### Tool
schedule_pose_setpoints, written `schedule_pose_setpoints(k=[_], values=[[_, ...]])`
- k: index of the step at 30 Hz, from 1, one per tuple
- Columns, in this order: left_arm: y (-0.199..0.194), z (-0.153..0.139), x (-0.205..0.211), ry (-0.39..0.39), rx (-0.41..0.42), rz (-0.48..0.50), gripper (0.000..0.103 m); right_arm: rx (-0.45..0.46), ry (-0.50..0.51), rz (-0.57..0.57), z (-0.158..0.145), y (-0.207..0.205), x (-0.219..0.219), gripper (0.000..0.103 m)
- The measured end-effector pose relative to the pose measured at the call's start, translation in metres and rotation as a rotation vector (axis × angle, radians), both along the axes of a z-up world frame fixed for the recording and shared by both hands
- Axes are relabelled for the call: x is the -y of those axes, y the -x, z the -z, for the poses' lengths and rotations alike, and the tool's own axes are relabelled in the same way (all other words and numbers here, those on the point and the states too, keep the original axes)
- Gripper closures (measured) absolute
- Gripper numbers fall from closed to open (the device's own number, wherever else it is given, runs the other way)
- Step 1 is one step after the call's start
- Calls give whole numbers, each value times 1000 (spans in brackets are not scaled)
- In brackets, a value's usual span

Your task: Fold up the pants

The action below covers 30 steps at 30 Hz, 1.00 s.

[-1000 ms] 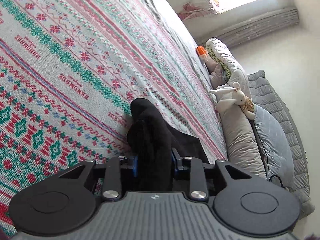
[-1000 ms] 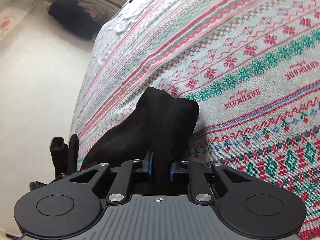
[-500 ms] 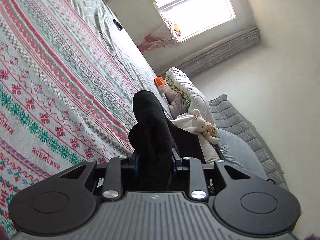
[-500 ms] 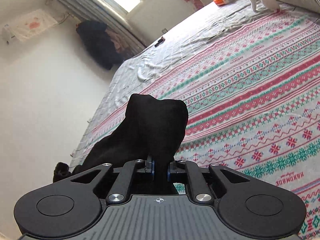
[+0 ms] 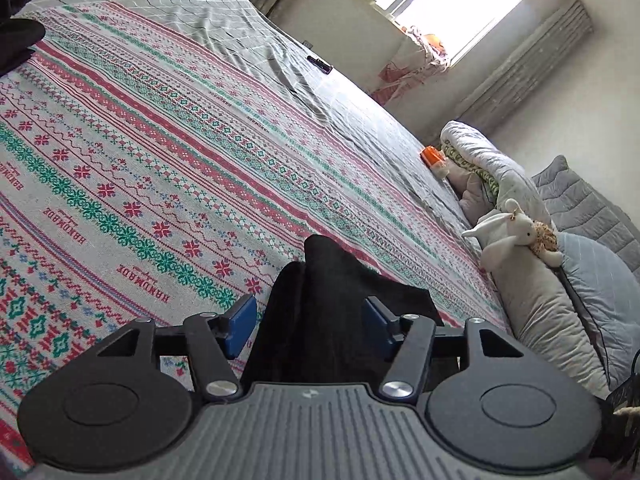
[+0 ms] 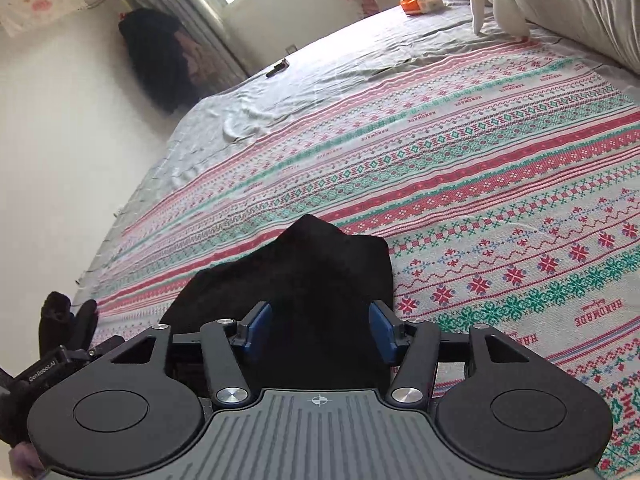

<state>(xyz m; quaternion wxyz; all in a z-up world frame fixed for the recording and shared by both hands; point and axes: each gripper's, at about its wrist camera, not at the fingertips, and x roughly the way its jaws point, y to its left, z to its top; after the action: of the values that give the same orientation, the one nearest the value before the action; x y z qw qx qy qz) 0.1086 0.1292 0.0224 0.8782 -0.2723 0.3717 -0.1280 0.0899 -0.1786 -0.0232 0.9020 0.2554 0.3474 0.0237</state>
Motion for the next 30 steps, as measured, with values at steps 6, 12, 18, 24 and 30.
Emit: schedule_pose_setpoints(k=[6,12,18,24,30], values=[[32,-14,5,-109,-16,49,13,-48,58,4,-5,23,-10,44],[56,-20,18,-213,-30,126,4,-100,98,-8,-6,57,-23,36],[80,-27,36,-291,-34,151,0,-109,133,-5,-15,86,-35,29],[107,-26,60,-457,-46,190,0,-125,178,6,-19,107,-43,17],[127,-21,80,-536,-40,196,0,-129,254,19,-13,128,-49,14]])
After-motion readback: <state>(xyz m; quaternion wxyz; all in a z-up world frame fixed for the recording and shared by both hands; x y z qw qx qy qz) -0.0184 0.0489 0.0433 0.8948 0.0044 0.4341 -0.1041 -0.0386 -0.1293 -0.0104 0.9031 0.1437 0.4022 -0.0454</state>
